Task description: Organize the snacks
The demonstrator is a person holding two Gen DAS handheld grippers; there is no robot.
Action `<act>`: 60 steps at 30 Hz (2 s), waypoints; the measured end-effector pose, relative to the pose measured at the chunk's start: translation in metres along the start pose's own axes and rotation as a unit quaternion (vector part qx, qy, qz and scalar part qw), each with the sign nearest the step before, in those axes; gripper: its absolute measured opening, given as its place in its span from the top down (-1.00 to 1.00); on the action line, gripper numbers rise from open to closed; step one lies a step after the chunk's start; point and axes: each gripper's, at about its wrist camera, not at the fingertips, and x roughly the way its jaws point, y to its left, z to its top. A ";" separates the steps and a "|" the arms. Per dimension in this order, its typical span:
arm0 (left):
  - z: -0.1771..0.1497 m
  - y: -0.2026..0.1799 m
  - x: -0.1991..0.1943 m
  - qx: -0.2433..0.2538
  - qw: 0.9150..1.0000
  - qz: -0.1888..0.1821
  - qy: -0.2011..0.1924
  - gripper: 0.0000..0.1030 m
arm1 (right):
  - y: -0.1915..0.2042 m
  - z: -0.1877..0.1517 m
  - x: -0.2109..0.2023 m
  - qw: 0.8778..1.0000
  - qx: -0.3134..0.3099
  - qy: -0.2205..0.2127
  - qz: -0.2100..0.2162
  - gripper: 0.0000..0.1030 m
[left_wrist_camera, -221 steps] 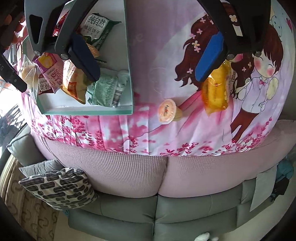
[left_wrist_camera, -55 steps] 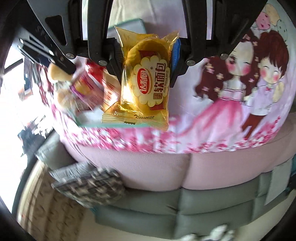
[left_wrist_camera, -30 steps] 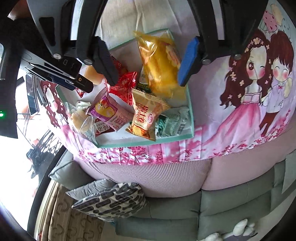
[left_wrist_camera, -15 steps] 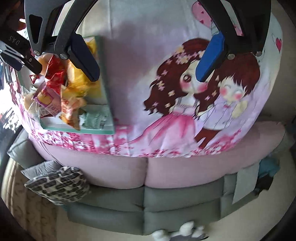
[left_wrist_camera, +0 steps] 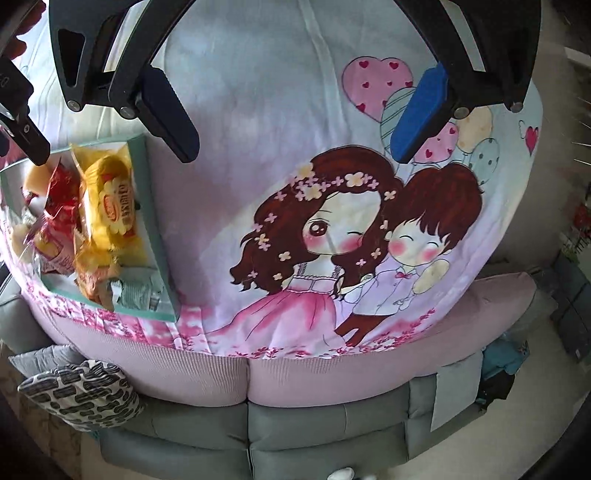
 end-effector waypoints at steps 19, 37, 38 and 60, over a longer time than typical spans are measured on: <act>0.000 -0.006 0.016 0.018 1.000 -0.002 0.025 -1.00 | 0.003 0.000 0.007 1.000 -0.013 0.012 -0.004 -1.00; 0.001 -0.008 0.018 0.023 0.999 -0.008 0.030 -1.00 | 0.000 0.000 0.009 1.000 -0.009 0.022 -0.005 -1.00; 0.001 -0.008 0.018 0.023 0.999 -0.008 0.030 -1.00 | 0.000 0.000 0.010 1.000 -0.009 0.023 -0.005 -1.00; 0.000 -0.008 0.019 0.020 0.999 -0.010 0.033 -1.00 | 0.001 -0.001 0.012 0.999 -0.010 0.029 -0.009 -1.00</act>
